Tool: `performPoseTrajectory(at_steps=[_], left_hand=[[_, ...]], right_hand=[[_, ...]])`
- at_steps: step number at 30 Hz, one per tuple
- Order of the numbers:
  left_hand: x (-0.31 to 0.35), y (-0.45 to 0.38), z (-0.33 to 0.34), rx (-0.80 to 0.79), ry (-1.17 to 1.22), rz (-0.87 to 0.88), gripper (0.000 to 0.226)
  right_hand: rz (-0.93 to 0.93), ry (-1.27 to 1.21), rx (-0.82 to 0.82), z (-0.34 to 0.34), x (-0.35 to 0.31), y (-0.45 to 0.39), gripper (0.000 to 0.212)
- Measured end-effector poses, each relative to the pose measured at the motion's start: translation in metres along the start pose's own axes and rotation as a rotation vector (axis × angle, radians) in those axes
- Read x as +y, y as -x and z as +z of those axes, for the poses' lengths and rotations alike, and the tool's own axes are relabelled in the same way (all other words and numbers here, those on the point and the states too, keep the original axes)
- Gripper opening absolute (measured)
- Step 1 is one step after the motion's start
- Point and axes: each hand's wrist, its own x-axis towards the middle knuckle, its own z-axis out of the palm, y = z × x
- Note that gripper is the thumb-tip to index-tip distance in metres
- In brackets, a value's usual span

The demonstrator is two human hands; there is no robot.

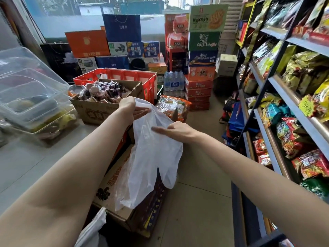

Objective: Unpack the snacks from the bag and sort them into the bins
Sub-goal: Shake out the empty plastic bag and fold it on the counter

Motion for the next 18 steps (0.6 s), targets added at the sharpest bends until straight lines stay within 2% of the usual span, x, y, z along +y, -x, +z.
performPoseTrajectory(at_steps=[2, 3, 7, 9, 10, 11, 13, 14, 15, 17, 18], left_hand=[[0.002, 0.001, -0.003, 0.004, 0.022, -0.003, 0.043], [0.003, 0.001, -0.004, 0.008, 0.037, -0.002, 0.042], [0.0, 0.006, -0.003, 0.008, 0.054, 0.034, 0.039], [-0.002, 0.001, -0.007, 0.043, 0.023, 0.054, 0.03], [-0.004, -0.004, -0.012, 0.081, -0.066, 0.096, 0.029], [-0.005, -0.008, -0.018, 0.126, -0.286, 0.167, 0.029], [-0.009, -0.009, -0.027, 0.221, -0.971, 0.35, 0.029], [-0.011, -0.005, -0.025, 0.243, -1.234, 0.453, 0.03], [-0.01, 0.0, -0.02, 0.238, -1.382, 0.543, 0.032], [0.0, 0.008, -0.008, 0.188, -1.381, 0.755, 0.032], [0.009, 0.011, -0.005, 0.148, -1.292, 0.84, 0.03]], right_hand=[[0.046, -0.128, -0.027, -0.002, -0.011, -0.003, 0.07], [0.05, -0.099, -0.014, -0.004, -0.014, -0.004, 0.065], [0.066, 0.243, 0.064, -0.004, -0.008, -0.009, 0.033], [0.117, 0.271, 0.157, -0.016, 0.004, -0.008, 0.024], [0.138, 0.227, 0.196, -0.026, 0.01, -0.007, 0.019], [0.155, 0.18, 0.237, -0.037, 0.016, -0.006, 0.013], [0.183, 0.163, 0.322, -0.058, 0.025, -0.005, 0.013], [0.164, 0.19, 0.389, -0.068, 0.026, -0.005, 0.012], [0.118, 0.224, 0.473, -0.078, 0.024, -0.006, 0.01], [-0.006, 0.285, 0.709, -0.1, 0.012, -0.003, 0.008], [-0.084, 0.297, 0.852, -0.111, 0.006, -0.001, 0.01]])
